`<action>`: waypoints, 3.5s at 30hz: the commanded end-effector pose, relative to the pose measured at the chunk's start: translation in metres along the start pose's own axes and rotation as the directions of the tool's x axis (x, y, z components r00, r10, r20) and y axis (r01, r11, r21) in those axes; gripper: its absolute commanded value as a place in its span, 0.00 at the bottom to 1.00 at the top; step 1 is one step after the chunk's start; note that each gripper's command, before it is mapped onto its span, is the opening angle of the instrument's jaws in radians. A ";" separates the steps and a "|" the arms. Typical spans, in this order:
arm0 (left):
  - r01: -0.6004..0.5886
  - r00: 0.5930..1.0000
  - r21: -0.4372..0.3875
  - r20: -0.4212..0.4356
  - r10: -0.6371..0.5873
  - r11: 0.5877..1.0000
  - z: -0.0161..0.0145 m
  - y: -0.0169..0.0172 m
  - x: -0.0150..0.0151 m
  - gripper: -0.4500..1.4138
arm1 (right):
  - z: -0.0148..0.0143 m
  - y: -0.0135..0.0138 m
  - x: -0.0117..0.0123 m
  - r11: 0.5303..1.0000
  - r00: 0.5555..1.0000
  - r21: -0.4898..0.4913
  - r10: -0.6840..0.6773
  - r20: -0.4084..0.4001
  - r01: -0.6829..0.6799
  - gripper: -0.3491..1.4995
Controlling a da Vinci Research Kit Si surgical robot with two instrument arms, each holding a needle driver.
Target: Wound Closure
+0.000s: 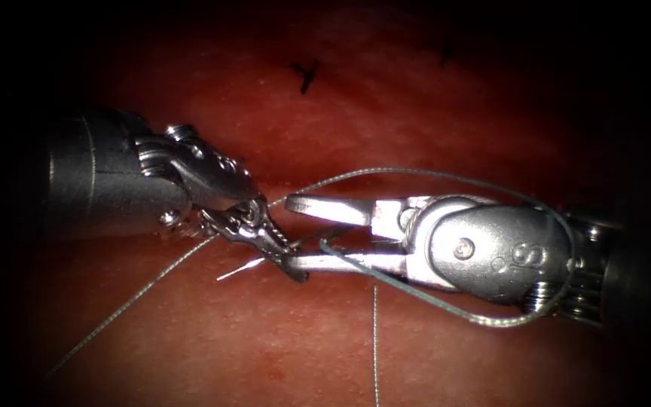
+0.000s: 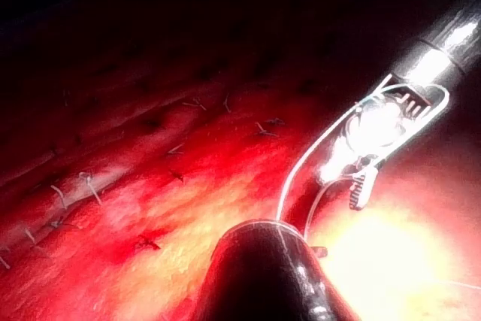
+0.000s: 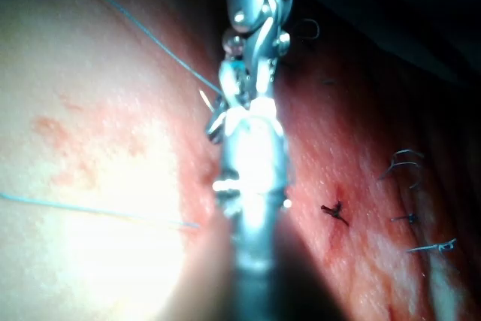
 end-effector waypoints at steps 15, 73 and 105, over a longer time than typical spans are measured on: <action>0.027 0.953 -0.005 -0.302 -0.027 1.000 0.0009 0.0035 -0.0009 0.00 | 0.0020 0.0002 -0.0003 0.960 0.997 -0.281 0.012 0.081 0.012 0.78; 0.059 0.774 0.247 -0.624 0.112 0.967 0.0022 0.0045 -0.0023 0.00 | 0.0029 -0.0025 0.0017 0.872 0.874 -0.194 -0.384 0.299 0.449 0.03; -0.274 0.561 0.427 -0.657 0.504 0.862 0.0020 0.0043 -0.0037 0.29 | -0.0018 0.0018 -0.0037 0.870 0.862 -0.107 -0.448 0.236 0.481 0.00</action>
